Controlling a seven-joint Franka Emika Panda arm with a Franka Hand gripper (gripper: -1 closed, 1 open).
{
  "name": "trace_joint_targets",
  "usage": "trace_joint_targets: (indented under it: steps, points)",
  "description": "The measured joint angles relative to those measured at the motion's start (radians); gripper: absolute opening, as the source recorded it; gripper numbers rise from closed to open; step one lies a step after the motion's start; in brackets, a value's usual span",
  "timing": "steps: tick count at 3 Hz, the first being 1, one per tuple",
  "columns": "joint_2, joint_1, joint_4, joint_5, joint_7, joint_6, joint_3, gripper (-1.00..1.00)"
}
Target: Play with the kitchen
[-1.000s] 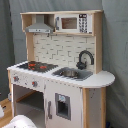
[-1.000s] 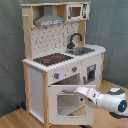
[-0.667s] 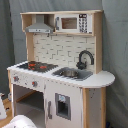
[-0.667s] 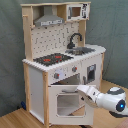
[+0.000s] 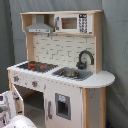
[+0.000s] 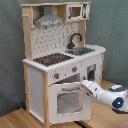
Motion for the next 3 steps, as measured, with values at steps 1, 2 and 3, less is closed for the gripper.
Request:
trace_joint_targets:
  steps: [1,2,3]
  points:
    - [-0.004,-0.058,0.004,-0.002,-0.072,0.028,-0.036,1.00]
    - [-0.005,-0.121,0.014,-0.004,-0.120,0.090,-0.041,1.00]
    - [-0.010,-0.201,0.046,-0.006,-0.158,0.148,-0.036,1.00]
